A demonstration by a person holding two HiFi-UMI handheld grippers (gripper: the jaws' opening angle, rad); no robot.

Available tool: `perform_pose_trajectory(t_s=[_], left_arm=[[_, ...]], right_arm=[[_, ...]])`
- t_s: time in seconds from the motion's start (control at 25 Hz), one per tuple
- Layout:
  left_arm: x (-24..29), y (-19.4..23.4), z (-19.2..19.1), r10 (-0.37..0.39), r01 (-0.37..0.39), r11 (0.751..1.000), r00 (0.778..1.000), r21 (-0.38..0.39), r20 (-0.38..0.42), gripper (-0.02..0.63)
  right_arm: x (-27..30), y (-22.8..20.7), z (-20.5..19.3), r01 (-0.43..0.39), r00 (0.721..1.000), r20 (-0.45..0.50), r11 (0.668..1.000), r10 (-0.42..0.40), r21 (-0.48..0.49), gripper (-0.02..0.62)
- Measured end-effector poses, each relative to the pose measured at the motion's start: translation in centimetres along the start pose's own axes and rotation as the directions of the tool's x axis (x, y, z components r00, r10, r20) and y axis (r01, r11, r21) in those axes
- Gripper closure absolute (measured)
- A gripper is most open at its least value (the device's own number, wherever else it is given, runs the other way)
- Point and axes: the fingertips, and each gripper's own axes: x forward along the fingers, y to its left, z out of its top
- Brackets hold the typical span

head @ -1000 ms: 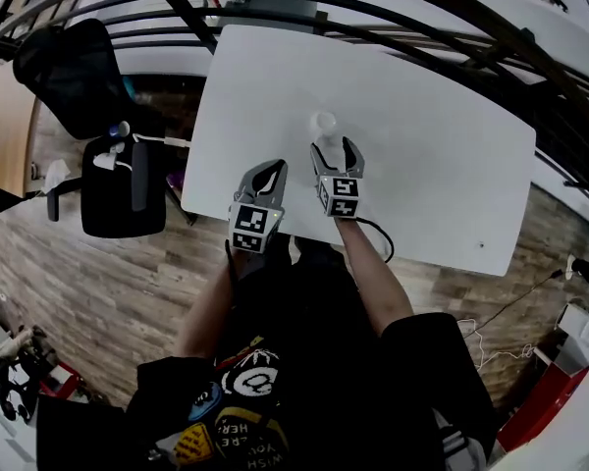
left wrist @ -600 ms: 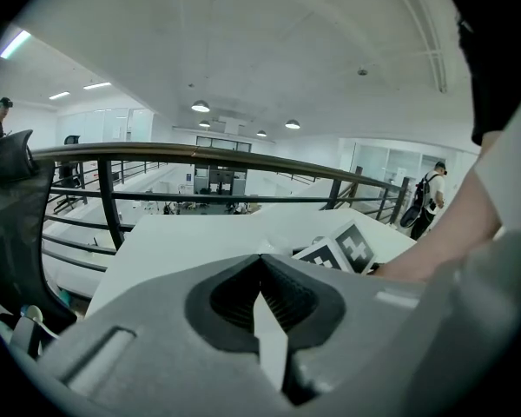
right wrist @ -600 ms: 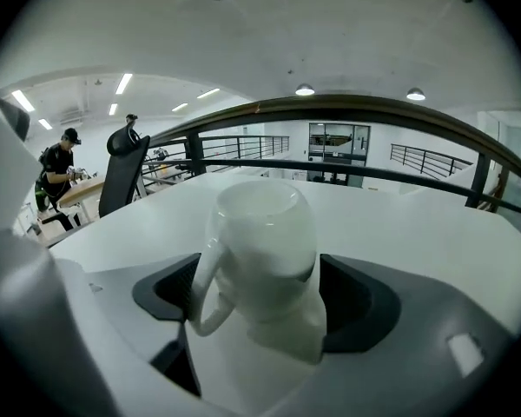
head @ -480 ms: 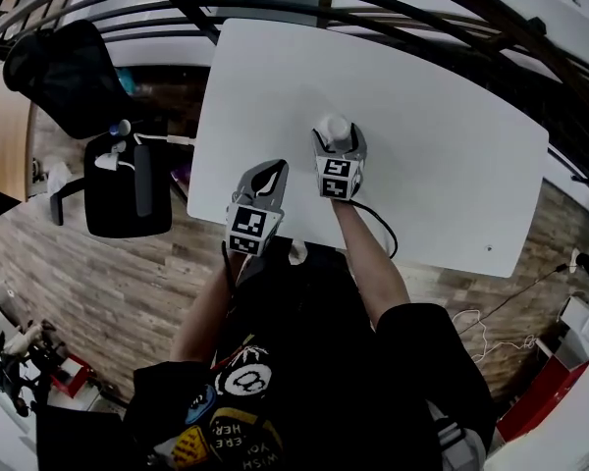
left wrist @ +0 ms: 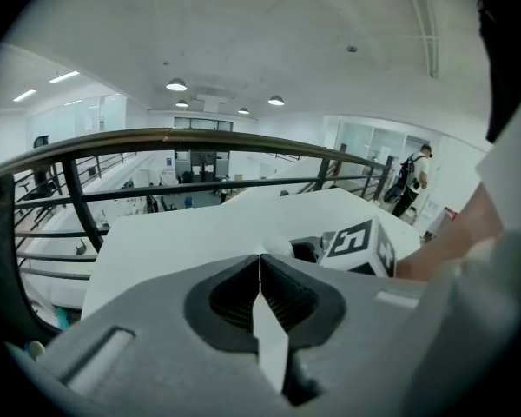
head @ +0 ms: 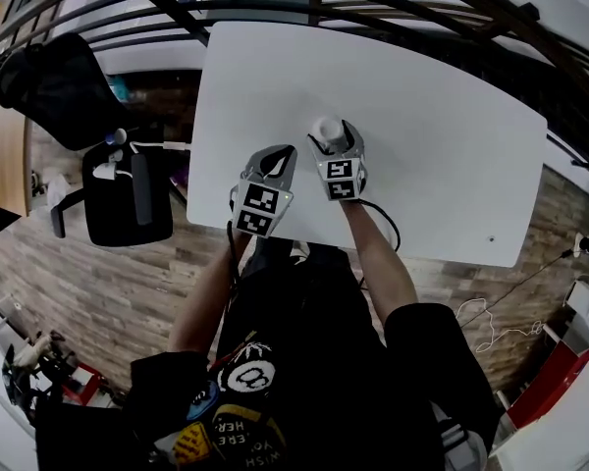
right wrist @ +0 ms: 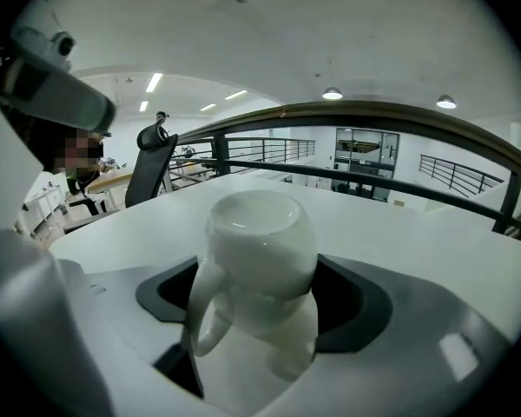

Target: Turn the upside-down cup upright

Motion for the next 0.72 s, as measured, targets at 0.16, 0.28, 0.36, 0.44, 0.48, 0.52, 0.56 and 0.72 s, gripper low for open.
perform_pose_trajectory(t_s=[0.16,0.28,0.36,0.44,0.48,0.52,0.56,0.72], left_arm=[[2.6,-1.4,0.9,-0.145,0.147,0.989,0.981,0.006,-0.129,0.471],[4.2,-3.4,1.2,-0.203,0.217,0.976,0.951,0.032,-0.233,0.327],[5.1,-5.1,1.2,-0.243,0.247,0.969,0.933,-0.017,-0.267,0.256],[5.6,-6.4,0.9,-0.276,0.261,0.961,0.914,-0.09,-0.297,0.211],[5.8,-6.6,0.8,-0.276,0.256,0.961,0.909,-0.107,-0.312,0.194],[5.9,-6.6,0.7,-0.268,0.245,0.963,0.906,-0.108,-0.327,0.19],[6.0,-6.5,0.6,-0.257,0.236,0.966,0.905,-0.103,-0.34,0.19],[6.4,-6.3,0.8,-0.241,0.208,0.969,0.914,-0.134,-0.327,0.209]], right_arm=[[-2.8,1.5,0.9,-0.05,0.998,0.028,0.992,0.053,-0.116,0.216],[-4.6,2.6,1.8,-0.06,0.997,0.029,0.973,0.068,-0.221,0.216],[-5.7,3.1,2.4,-0.055,0.998,0.021,0.959,0.063,-0.277,0.216],[-6.3,2.8,2.7,-0.029,0.999,0.019,0.952,0.037,-0.303,0.216],[-6.5,2.5,2.8,-0.014,1.0,0.018,0.951,0.02,-0.308,0.216],[-6.7,2.2,3.0,0.0,1.0,0.017,0.947,0.006,-0.322,0.216],[-7.0,2.1,3.2,0.009,1.0,0.018,0.936,-0.003,-0.352,0.216],[-7.9,3.3,4.8,0.018,1.0,0.025,0.864,-0.007,-0.503,0.216]])
